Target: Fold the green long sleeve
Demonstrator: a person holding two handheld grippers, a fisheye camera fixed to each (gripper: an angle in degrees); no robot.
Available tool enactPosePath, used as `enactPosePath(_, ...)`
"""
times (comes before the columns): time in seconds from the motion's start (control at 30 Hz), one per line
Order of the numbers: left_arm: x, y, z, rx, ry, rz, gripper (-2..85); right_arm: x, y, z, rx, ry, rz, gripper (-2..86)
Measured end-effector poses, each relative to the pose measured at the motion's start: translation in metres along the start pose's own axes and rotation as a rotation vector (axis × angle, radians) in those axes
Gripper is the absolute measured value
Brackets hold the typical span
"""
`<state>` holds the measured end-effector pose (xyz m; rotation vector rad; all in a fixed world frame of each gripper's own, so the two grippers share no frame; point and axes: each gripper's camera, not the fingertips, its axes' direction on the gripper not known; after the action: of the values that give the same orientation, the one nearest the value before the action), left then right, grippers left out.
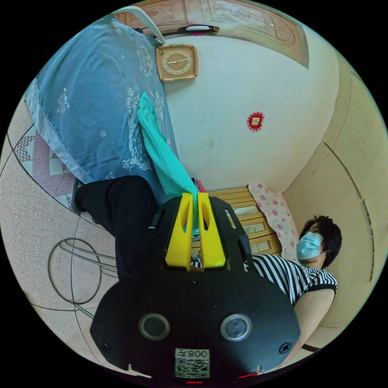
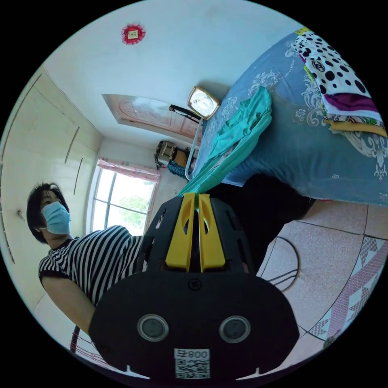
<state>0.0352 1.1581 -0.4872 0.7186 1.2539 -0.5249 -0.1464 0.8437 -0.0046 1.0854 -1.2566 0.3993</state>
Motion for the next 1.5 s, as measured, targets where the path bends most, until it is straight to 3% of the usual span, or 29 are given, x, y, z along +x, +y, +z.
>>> enactPosePath(0.33,-0.025,-0.095,0.029,0.036,0.011,-0.010,2.1,0.046,-0.077,0.010,0.012,0.011,0.025,1.1)
enactPosePath(0.73,-0.073,-0.304,0.117,0.016,-0.044,0.024,2.1,0.132,-0.243,0.038,0.002,0.053,0.055,1.3)
enactPosePath(1.2,-0.239,-0.546,0.223,-0.009,-0.181,-0.051,2.2,0.321,-0.425,0.113,-0.099,0.114,0.186,1.3)
enactPosePath(1.5,-0.346,-0.627,0.260,0.013,-0.242,-0.125,2.8,0.424,-0.488,0.163,-0.170,0.127,0.265,1.5)
